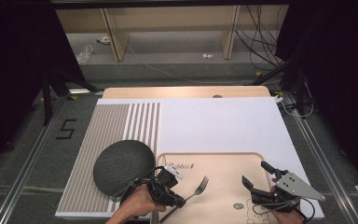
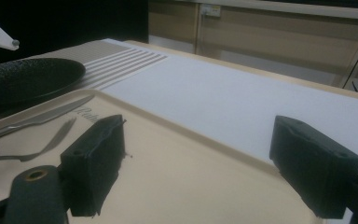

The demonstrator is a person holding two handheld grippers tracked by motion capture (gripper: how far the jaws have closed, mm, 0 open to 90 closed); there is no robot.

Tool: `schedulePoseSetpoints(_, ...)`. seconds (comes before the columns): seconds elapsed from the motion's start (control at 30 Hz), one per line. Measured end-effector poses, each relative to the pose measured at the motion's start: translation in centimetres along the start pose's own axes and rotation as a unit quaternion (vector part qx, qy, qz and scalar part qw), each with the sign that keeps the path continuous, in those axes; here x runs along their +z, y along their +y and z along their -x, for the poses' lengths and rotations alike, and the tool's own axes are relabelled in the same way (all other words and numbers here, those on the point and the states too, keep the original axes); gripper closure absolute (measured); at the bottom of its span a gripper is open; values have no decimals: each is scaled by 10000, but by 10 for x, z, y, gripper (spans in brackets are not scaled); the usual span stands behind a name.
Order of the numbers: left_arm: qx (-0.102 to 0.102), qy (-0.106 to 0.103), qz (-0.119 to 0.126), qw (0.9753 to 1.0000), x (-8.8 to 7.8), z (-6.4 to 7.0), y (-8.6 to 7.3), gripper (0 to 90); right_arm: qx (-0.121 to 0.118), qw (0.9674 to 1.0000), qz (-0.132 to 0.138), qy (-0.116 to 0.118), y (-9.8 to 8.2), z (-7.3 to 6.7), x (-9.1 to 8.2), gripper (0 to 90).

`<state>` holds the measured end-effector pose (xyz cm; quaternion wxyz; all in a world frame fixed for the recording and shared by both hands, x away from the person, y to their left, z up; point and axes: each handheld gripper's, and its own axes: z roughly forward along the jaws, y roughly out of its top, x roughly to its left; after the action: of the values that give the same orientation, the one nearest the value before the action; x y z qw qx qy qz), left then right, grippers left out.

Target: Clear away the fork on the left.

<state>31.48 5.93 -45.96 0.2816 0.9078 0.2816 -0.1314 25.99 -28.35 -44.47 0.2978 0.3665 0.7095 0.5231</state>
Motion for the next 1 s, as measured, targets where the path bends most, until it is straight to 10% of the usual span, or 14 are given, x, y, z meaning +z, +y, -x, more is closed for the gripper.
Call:
schedulePoseSetpoints(0.57,265,331,-212,9989,15,7,1,816,2,10000,-5,9,0,0,0,189)
schedulePoseSetpoints(0.83,341,575,-8,9978,6,12,5,448,-3,10000,-21,7,0,0,0,189)
schedulePoseSetpoints(1.0,550,711,262,9956,-3,20,8,400,-4,10000,-21,-1,0,0,0,189)
